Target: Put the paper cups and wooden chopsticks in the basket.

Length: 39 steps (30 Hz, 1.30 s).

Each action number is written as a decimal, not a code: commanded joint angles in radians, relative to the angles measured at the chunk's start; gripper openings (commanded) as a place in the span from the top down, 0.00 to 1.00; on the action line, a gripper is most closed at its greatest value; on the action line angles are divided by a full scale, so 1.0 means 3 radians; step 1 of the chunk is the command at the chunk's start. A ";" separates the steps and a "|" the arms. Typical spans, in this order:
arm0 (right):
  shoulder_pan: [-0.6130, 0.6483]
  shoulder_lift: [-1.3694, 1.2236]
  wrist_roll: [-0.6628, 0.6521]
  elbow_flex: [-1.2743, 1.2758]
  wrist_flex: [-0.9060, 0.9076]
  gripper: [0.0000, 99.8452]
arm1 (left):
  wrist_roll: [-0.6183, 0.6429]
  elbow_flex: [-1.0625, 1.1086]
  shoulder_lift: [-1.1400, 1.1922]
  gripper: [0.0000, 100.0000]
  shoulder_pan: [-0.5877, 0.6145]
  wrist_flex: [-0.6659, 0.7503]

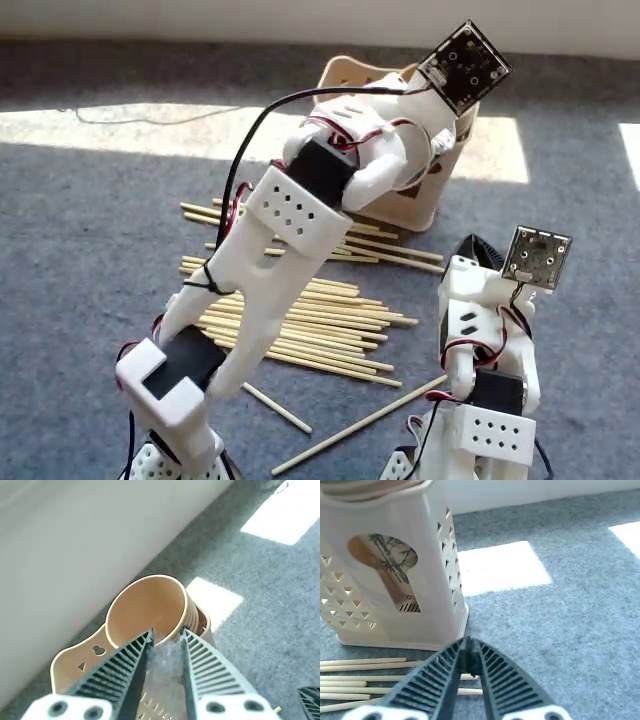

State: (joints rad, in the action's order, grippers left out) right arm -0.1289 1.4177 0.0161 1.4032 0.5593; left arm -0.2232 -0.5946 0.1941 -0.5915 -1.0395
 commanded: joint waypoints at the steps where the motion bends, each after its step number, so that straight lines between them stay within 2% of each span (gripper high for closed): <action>1: -0.0028 0.0033 -0.0010 -0.0023 -0.0095 0.99 | -0.0015 -0.0043 -0.0509 0.90 -0.0049 -0.0087; 3: -0.0028 0.0033 -0.0010 -0.0023 -0.0095 0.99 | -0.0010 -0.0043 -0.0673 0.90 -0.0043 -0.0266; 9: -0.0028 0.0023 -0.0010 -0.0023 -0.0095 0.99 | 0.0087 -0.0038 -0.1271 0.91 -0.0018 -0.1320; 12: -0.0018 0.0023 -0.0010 -0.0018 -0.0095 0.99 | 0.0378 0.0023 -0.1506 0.98 0.0202 -0.1539; 15: -0.0018 0.0023 -0.0010 -0.0018 -0.0095 0.99 | 0.0297 0.0284 -0.1757 0.99 0.0355 -0.1616; 20: -0.0013 0.0023 -0.0010 -0.0018 -0.0090 0.99 | 0.0245 0.1102 -0.2330 0.99 0.0616 -0.1555; 29: -0.0013 0.0023 -0.0010 -0.0013 -0.0090 0.99 | 0.0245 0.2897 -0.3649 0.99 0.1020 -0.0588; 39: -0.0013 0.0023 -0.0010 -0.0013 -0.0090 0.99 | 0.0266 0.4462 -0.4836 0.99 0.1455 -0.0113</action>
State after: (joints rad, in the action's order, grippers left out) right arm -0.1289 1.4177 0.0161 1.4032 0.5593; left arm -0.1419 0.6084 -1.1285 -0.2125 -1.1377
